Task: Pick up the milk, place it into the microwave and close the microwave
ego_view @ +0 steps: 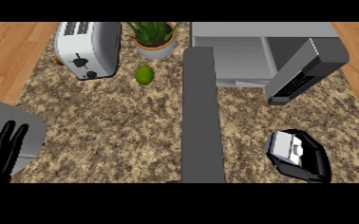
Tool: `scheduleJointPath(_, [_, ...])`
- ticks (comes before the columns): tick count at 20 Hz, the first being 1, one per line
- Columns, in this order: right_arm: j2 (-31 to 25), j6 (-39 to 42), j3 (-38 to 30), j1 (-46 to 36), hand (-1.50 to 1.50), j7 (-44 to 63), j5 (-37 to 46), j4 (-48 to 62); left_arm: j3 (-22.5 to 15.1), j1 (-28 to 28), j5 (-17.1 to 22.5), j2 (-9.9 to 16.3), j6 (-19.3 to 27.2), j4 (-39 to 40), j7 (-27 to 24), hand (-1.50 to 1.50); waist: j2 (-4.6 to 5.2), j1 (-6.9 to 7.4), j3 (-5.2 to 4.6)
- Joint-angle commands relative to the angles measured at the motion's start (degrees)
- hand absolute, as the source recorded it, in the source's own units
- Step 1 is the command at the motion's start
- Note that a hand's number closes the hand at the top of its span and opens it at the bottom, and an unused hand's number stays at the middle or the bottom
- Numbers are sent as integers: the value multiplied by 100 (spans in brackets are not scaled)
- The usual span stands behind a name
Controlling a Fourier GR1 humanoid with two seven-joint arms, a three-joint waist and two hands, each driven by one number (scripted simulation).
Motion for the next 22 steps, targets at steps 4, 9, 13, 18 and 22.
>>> scheduleJointPath(4, [357, -299, -67, -83, 150, -180, -246, -625, 73, 31, 12, -66, -53, 101, -72, -150, -3, 6, -3])
scheduleJointPath(9, [-5, 25, -273, -567, 150, -124, -446, -150, -158, 138, 32, -67, -33, -74, 23, -150, 3, 18, 0])
scheduleJointPath(13, [241, 123, 147, 56, 150, 279, -451, -1459, 338, -171, 449, 200, -176, 57, 243, -150, -11, -33, -6])
scheduleJointPath(18, [416, 363, 548, 515, 150, 1155, -640, -2807, 330, -42, 264, 59, -177, 150, 28, -150, -18, -52, -9])
scheduleJointPath(22, [815, -308, 1051, 851, 150, 1786, -295, -4077, 54, 128, 230, -67, 14, -248, 232, -150, -22, -51, -9])
